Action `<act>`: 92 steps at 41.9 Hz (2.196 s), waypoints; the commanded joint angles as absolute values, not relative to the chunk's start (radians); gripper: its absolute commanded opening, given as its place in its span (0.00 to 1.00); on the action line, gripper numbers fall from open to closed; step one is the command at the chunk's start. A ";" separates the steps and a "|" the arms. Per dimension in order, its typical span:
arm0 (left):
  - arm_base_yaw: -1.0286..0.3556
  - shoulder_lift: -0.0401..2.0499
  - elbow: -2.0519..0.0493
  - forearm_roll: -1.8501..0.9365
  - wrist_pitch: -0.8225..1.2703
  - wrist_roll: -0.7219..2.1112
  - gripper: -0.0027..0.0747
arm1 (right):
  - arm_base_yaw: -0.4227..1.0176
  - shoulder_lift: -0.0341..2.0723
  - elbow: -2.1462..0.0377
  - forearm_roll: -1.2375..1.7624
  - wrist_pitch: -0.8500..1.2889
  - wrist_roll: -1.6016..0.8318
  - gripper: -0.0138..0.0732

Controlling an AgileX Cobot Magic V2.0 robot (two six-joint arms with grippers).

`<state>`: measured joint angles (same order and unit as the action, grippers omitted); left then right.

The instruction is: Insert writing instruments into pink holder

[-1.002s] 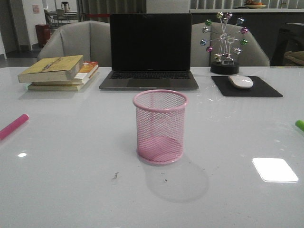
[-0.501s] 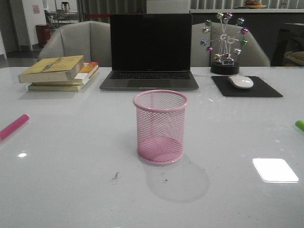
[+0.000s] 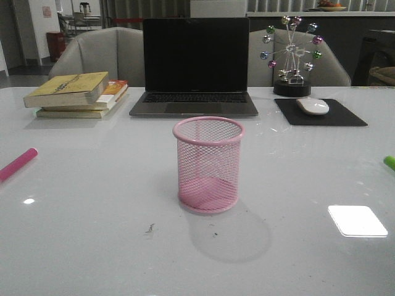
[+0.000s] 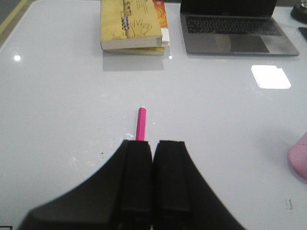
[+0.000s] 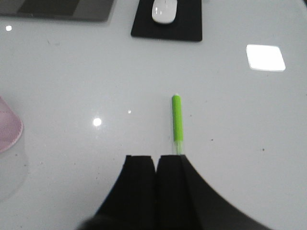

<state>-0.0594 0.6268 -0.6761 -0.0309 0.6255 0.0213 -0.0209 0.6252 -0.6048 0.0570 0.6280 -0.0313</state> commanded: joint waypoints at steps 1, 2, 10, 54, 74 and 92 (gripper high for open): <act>-0.059 0.681 -0.708 -0.042 0.536 0.016 0.15 | -0.025 0.695 -0.638 0.061 0.569 -0.039 0.22; -0.059 0.692 -0.708 -0.043 0.534 0.016 0.15 | -0.025 0.709 -0.638 0.061 0.569 -0.039 0.22; -0.059 0.778 -0.708 -0.043 0.532 0.023 0.18 | -0.026 0.838 -0.642 0.061 0.569 -0.038 0.37; -0.483 0.795 -0.709 -0.042 0.550 0.050 0.76 | -0.102 1.767 -1.250 0.056 0.697 -0.044 0.70; -0.483 0.795 -0.709 -0.042 0.550 0.050 0.76 | -0.102 1.919 -1.374 0.031 0.710 -0.044 0.70; -0.483 0.795 -0.709 -0.042 0.550 0.050 0.76 | -0.102 1.984 -1.435 0.031 0.769 -0.044 0.70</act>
<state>-0.4746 0.7991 -0.6761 -0.0349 0.6197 0.0503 -0.0952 2.0260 -1.3983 0.0408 0.7635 -0.0330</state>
